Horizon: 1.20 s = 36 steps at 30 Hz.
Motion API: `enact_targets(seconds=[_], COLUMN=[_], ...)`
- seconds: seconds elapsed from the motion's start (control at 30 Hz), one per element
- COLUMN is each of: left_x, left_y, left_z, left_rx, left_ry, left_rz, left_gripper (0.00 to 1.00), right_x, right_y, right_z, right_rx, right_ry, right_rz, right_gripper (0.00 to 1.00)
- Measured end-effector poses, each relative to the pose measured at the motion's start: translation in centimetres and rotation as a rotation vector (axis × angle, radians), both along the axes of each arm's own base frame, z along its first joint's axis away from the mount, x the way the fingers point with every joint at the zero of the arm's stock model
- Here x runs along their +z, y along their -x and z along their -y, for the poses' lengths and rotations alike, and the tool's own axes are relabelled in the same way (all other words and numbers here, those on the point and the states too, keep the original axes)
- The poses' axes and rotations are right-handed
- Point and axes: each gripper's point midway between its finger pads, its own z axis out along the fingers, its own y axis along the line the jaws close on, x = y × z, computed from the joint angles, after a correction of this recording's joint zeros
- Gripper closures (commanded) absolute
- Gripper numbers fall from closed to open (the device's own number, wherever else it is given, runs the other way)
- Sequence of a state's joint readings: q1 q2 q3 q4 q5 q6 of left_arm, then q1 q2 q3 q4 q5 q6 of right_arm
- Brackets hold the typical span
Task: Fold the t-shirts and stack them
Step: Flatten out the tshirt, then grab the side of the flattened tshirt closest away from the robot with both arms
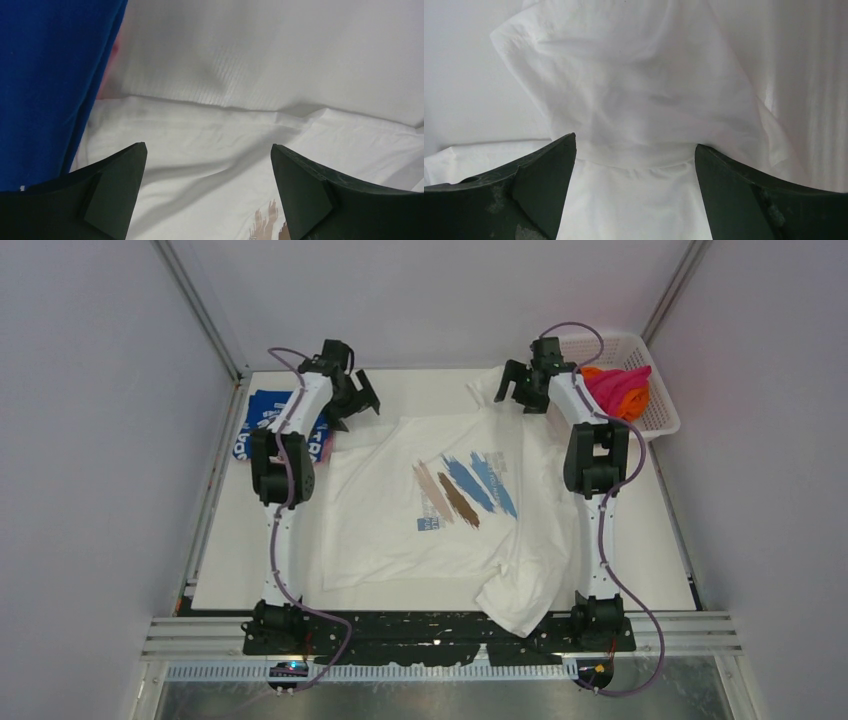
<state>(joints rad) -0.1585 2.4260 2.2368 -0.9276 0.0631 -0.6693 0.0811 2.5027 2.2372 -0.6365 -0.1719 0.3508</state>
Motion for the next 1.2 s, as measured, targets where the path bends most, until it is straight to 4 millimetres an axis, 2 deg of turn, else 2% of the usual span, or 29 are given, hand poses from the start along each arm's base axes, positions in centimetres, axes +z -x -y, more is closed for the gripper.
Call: enact_targets(seconds=[0.1,0.17,0.27,0.37,0.43,0.5,0.53,0.6,0.67,0.77,0.87,0.93,1.03,1.13,1.2], left_x=[1.7,3.5,7.1,10.1,11.5,11.9,11.4,9.7,6.9,2.9,0.2,-1.0,-2.4,-3.9,-4.1], left_y=[-0.2,0.2,3.1,8.0,12.6,16.7,19.1,23.0,27.1,32.2,36.7,38.9,40.7,41.8,41.9], left_z=[-0.2,-0.3,-0.6,-1.0,-1.0,-0.6,-0.1,0.4,0.8,0.3,-1.1,-2.6,-3.8,-4.3,-4.2], left_rx=[-0.014,-0.022,-0.045,-0.063,-0.079,-0.101,-0.119,-0.146,-0.186,-0.210,-0.190,-0.135,-0.048,0.019,0.063], left_ry=[-0.009,-0.019,-0.038,-0.062,-0.076,-0.080,-0.081,-0.078,-0.082,-0.122,-0.142,-0.146,-0.119,-0.082,-0.051], left_rz=[0.038,0.066,0.108,0.153,0.184,0.208,0.219,0.196,0.138,0.047,-0.013,-0.028,-0.022,-0.021,-0.008], left_gripper=[0.00,0.00,0.00,0.00,0.00,0.00,0.00,0.00,0.00,0.00,0.02,0.08,0.17,0.28,0.38], right_x=[0.8,1.8,4.7,8.6,11.0,12.4,12.8,12.3,10.3,6.8,5.0,4.8,4.9,4.8,4.8], right_y=[0.1,1.2,4.2,7.8,12.0,15.5,17.0,21.0,25.2,30.5,34.2,35.7,36.6,36.7,36.7], right_z=[0.1,0.3,0.6,0.2,-0.7,-1.9,-2.2,-3.4,-3.4,-2.3,-1.9,-2.3,-2.9,-2.9,-2.8], right_rx=[0.014,0.021,0.026,0.026,0.037,0.055,0.058,0.077,0.079,0.069,0.078,0.102,0.124,0.127,0.125], right_ry=[0.014,0.039,0.082,0.126,0.162,0.178,0.181,0.173,0.158,0.148,0.142,0.126,0.103,0.103,0.106], right_rz=[0.017,0.020,0.032,0.100,0.140,0.176,0.189,0.194,0.154,0.078,0.041,0.045,0.059,0.059,0.060], right_gripper=[0.05,0.05,0.05,0.04,0.05,0.05,0.05,0.05,0.05,0.05,0.04,0.04,0.04,0.04,0.05])
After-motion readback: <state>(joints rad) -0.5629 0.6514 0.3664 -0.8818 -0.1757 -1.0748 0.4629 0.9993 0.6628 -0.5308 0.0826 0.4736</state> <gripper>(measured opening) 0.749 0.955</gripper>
